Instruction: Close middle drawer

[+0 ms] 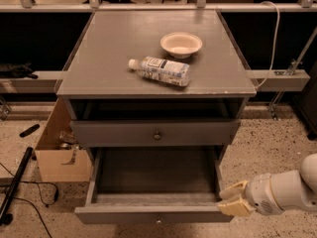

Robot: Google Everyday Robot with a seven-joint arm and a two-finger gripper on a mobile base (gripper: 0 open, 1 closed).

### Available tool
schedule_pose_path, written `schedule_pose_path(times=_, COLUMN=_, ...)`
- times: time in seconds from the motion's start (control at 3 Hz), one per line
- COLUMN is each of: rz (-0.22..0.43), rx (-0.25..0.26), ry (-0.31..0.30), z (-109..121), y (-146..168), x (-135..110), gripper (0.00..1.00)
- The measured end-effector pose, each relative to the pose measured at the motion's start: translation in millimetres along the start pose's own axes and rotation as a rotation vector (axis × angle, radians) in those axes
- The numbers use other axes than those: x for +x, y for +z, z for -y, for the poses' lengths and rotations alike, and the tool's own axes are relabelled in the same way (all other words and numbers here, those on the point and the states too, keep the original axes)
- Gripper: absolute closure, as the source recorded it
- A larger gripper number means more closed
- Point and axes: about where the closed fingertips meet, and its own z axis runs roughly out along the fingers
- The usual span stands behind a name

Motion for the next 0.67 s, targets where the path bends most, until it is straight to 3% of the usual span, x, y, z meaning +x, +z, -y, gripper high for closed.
schedule_pose_path(times=0.67, rz=0.011, rx=-0.015, ry=0.023, z=9.9, y=14.4, x=10.6, gripper=1.00)
